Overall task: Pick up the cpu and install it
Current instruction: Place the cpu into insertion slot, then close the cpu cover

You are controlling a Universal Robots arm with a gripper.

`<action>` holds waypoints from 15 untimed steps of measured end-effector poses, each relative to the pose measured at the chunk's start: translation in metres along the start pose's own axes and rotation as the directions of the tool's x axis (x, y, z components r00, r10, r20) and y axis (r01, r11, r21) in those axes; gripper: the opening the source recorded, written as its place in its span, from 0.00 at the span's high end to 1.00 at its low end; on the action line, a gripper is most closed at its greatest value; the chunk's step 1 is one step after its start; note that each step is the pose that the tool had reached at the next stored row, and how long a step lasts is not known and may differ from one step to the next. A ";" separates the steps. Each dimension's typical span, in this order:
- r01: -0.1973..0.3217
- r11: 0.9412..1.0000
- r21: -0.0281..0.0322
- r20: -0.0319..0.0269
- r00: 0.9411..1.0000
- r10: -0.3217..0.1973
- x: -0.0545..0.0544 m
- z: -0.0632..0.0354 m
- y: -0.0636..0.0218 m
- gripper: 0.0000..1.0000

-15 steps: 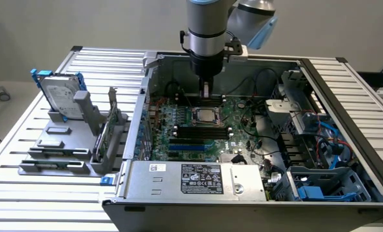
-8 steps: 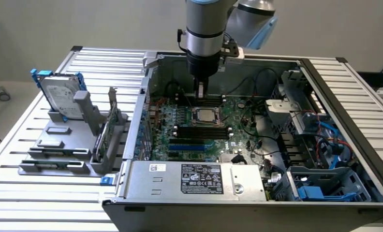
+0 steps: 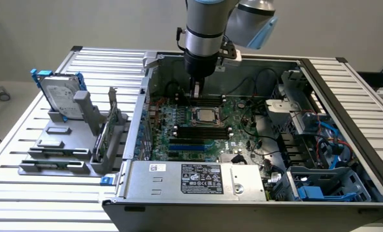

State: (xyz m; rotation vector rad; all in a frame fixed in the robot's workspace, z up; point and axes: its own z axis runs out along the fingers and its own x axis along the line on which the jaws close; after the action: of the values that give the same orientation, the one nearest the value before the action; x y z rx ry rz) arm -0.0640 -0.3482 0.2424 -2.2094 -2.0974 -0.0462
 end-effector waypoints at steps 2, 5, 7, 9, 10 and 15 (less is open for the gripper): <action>0.000 1.000 0.000 0.000 1.000 0.000 0.000 0.0001 0.0000 0.89; 0.000 1.000 0.000 0.000 1.000 0.000 0.000 0.0001 0.0000 0.89; 0.000 1.000 0.000 0.000 1.000 0.000 0.000 0.0001 0.0000 0.89; 0.000 1.000 0.000 0.000 1.000 0.000 0.000 0.0001 0.0000 0.89; 0.000 1.000 0.001 0.000 1.000 0.000 0.000 0.0001 0.0000 0.89; 0.000 1.000 0.004 0.000 1.000 0.000 0.000 -0.0021 0.0065 0.89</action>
State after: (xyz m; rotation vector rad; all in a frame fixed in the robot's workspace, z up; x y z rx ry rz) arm -0.0574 -0.3483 0.2442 -2.2074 -2.0954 -0.0417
